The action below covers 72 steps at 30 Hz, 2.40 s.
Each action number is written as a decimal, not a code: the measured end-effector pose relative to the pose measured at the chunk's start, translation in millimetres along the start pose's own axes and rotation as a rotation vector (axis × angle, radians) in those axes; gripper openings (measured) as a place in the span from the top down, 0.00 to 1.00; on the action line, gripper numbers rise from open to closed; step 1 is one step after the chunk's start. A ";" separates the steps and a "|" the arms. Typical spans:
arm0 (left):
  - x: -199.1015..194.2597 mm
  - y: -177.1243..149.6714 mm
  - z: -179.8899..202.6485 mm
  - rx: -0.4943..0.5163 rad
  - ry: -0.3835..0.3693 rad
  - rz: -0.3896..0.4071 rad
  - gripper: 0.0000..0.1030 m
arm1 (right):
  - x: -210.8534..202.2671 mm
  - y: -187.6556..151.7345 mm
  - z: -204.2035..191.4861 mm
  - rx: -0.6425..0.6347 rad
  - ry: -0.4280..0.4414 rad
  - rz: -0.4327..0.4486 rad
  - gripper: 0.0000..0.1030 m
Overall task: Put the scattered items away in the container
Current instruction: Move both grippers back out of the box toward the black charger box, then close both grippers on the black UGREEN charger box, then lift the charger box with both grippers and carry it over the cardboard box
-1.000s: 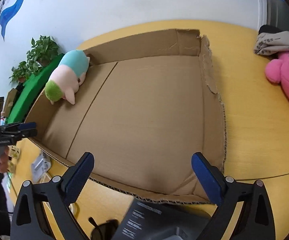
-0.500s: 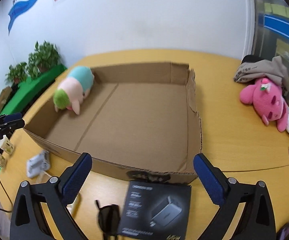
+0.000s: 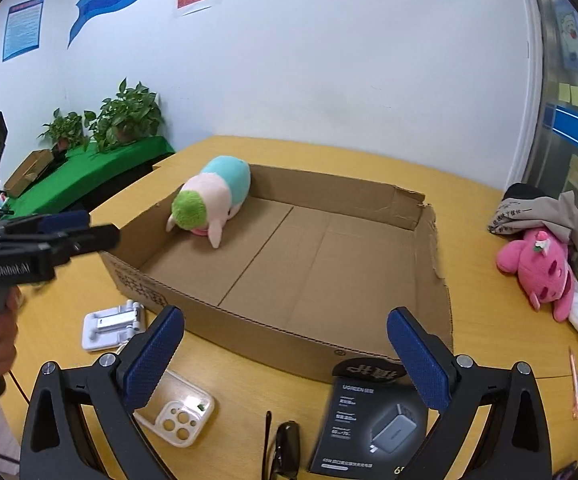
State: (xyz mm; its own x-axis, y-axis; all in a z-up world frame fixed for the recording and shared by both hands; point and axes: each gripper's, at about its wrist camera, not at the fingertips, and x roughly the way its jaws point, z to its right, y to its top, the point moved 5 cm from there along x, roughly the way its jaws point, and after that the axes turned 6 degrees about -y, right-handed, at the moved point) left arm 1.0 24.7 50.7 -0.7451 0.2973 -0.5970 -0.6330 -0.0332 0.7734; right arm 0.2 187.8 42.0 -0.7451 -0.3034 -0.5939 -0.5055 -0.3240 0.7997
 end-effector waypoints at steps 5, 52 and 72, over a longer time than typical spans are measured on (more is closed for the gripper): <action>1.1 -9.2 26.7 0.083 -0.006 -0.004 0.23 | -0.7 -4.6 -3.1 -0.003 0.008 -0.011 0.00; 162.1 -106.8 151.4 -0.074 -0.587 -0.506 0.32 | 53.6 -161.9 60.6 0.102 0.070 -0.300 0.02; 64.1 -45.7 156.8 0.033 -0.530 -0.219 0.37 | -20.0 -93.8 26.1 0.001 -0.087 -0.064 0.07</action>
State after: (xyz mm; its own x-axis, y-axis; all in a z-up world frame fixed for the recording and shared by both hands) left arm 15.1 194.9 10.5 -0.3844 0.7321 -0.5623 -0.7476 0.1104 0.6549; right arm 51.2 247.6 -18.9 -0.7464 -0.2033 -0.6337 -0.5536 -0.3388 0.7607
